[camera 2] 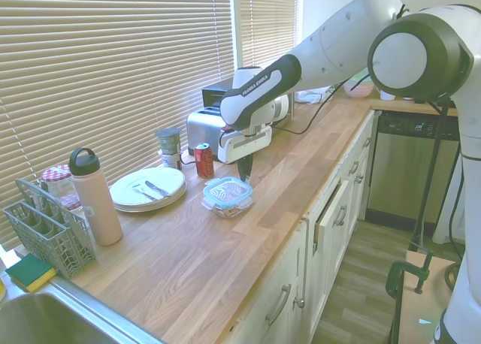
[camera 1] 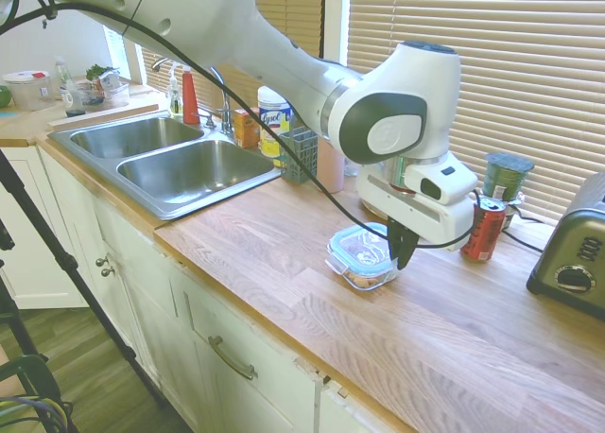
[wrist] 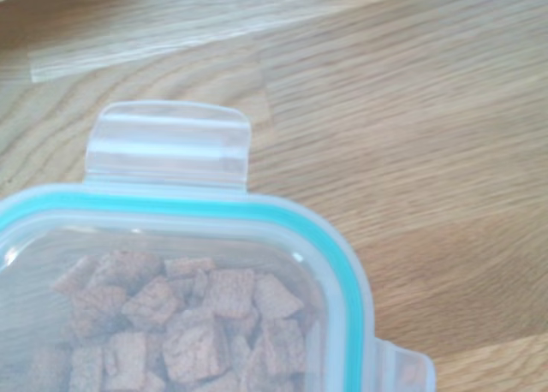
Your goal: Cover the lid of the food container
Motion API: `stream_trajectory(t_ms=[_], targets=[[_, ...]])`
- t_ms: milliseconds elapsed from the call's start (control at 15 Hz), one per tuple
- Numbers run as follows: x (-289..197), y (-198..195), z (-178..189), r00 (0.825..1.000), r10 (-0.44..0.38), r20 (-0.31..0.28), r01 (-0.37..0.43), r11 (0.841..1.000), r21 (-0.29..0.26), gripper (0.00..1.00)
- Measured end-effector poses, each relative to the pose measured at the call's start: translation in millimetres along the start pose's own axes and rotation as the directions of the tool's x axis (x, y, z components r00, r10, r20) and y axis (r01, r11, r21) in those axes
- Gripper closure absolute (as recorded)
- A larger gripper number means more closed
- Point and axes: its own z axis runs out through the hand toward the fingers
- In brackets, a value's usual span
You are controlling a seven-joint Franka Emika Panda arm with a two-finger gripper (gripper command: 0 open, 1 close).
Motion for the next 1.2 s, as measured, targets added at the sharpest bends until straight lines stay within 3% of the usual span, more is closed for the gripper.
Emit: stream_trajectory(t_ms=[800,1000,1200], targets=[[-7,-7,-8,1.0,0.003,0.0,-0.003,1.0,0.005,0.0],[-9,-8,-27,1.0,0.001,-0.01,0.0,1.0,0.022,0.0],[-21,-2,-67,0.999,-0.014,-0.03,0.016,0.999,0.049,0.0]])
